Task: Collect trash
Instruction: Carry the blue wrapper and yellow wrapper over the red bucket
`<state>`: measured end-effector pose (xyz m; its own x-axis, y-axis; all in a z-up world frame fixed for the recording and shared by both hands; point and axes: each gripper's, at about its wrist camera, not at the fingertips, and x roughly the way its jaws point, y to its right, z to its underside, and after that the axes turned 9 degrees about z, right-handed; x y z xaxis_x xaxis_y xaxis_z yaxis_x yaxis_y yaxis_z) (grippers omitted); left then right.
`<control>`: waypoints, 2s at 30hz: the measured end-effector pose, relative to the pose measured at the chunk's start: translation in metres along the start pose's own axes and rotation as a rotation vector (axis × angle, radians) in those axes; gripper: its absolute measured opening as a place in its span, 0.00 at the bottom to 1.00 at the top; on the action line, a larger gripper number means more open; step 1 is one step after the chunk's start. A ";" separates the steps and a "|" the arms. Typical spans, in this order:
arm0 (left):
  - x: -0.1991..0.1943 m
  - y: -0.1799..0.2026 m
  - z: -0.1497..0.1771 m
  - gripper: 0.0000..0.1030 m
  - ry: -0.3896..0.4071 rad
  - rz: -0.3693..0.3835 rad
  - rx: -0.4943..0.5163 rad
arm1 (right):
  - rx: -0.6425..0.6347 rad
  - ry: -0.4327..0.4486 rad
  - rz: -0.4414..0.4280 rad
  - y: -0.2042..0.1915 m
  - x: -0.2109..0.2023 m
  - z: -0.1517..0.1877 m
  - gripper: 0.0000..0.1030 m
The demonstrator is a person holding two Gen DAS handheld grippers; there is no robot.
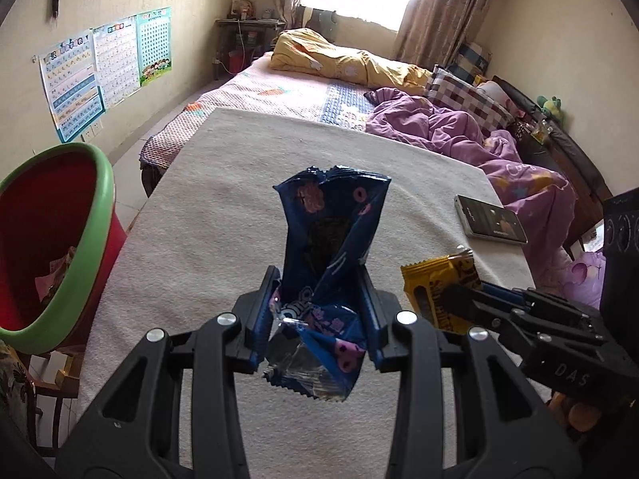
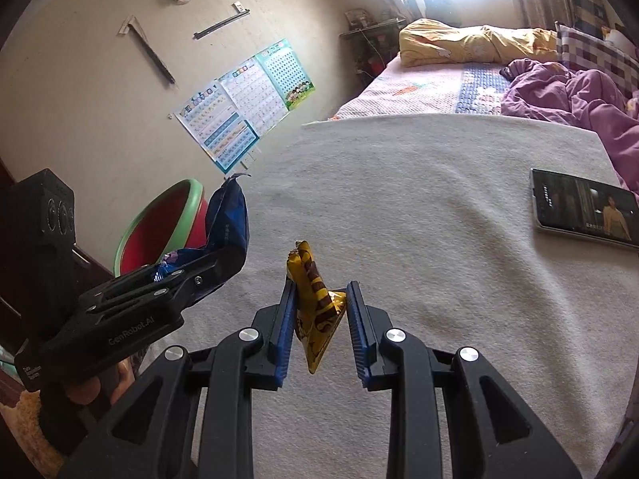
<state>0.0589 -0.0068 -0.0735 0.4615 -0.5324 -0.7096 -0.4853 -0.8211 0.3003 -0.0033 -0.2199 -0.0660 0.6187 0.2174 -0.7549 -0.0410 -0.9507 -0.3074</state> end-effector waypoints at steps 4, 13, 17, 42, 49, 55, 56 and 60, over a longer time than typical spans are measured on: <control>-0.010 -0.010 0.000 0.36 0.018 -0.021 -0.006 | -0.028 0.003 -0.011 -0.017 0.005 -0.005 0.24; -0.021 -0.031 -0.001 0.36 0.034 -0.052 -0.011 | -0.057 -0.002 -0.032 -0.043 0.015 -0.010 0.24; -0.028 -0.040 0.000 0.36 0.046 -0.071 -0.016 | -0.071 -0.005 -0.042 -0.049 0.020 -0.012 0.24; -0.081 -0.090 0.009 0.36 0.127 -0.213 -0.095 | -0.204 -0.038 -0.125 -0.106 0.052 -0.021 0.25; -0.090 -0.114 0.005 0.36 0.137 -0.219 -0.100 | -0.218 -0.033 -0.120 -0.126 0.063 -0.025 0.25; -0.096 -0.134 -0.001 0.36 0.141 -0.212 -0.090 | -0.214 -0.027 -0.107 -0.144 0.073 -0.028 0.25; -0.097 -0.137 -0.002 0.36 0.142 -0.211 -0.089 | -0.213 -0.026 -0.105 -0.148 0.074 -0.028 0.25; -0.100 -0.149 -0.004 0.36 0.145 -0.203 -0.084 | -0.212 -0.020 -0.093 -0.158 0.077 -0.029 0.25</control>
<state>0.0879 0.1681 -0.0452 0.6475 -0.3742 -0.6639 -0.3114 -0.9250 0.2177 0.0740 -0.0590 -0.0584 0.5967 0.3090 -0.7406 0.1824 -0.9510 -0.2498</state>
